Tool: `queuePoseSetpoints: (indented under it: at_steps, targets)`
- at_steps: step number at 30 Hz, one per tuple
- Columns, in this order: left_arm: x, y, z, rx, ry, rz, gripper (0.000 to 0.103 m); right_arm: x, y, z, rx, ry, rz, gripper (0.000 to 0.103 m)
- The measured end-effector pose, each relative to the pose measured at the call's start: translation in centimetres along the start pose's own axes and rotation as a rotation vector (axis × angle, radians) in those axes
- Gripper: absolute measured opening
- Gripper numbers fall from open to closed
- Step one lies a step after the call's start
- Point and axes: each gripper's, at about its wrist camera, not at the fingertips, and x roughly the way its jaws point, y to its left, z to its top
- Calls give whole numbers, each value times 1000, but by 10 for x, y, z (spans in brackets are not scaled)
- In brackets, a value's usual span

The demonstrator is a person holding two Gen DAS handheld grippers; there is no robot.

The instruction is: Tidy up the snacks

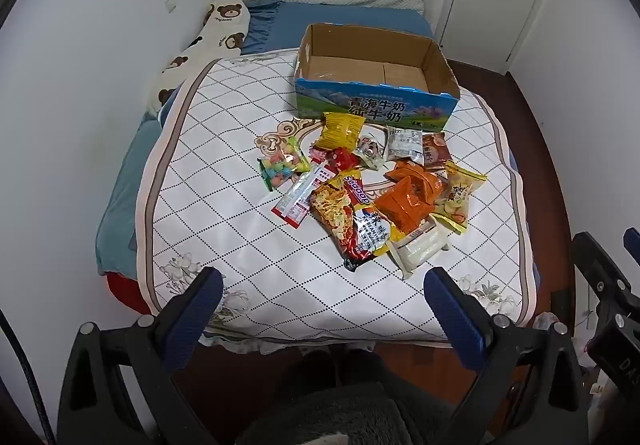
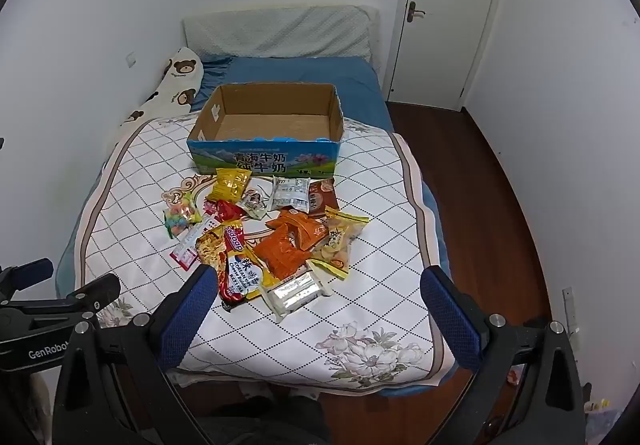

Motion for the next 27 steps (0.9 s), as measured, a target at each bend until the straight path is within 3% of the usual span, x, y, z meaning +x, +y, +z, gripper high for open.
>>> queuePoseSetpoints:
  at_steps: [27]
  targets:
    - [-9,2,8,11,-29,17,103,-2,-5,8,12,-4,-5,103]
